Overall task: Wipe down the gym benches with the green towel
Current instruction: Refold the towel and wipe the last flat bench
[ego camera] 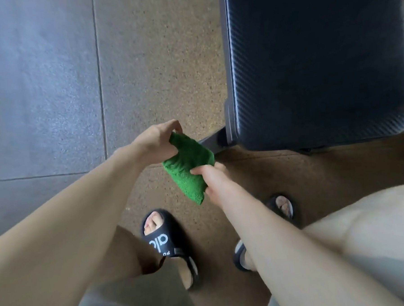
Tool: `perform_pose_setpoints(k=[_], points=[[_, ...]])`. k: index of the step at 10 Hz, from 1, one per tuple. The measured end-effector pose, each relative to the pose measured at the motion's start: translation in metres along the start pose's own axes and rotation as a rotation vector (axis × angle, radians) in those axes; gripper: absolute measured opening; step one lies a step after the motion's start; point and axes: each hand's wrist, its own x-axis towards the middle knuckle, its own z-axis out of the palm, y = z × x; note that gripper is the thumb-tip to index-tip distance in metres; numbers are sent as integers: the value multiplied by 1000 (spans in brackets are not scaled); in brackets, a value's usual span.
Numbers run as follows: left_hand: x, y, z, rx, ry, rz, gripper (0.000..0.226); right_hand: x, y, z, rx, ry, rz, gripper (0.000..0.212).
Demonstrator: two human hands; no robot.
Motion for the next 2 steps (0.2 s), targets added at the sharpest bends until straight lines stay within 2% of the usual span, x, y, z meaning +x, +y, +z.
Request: perform_pose_setpoints(k=[1,2], points=[[60,-27,33,101,34,54,52,70,20,8,15,21,-11,35],[103,-44,62,133,83,88,47,121,31,12,-52,109,-76,54]])
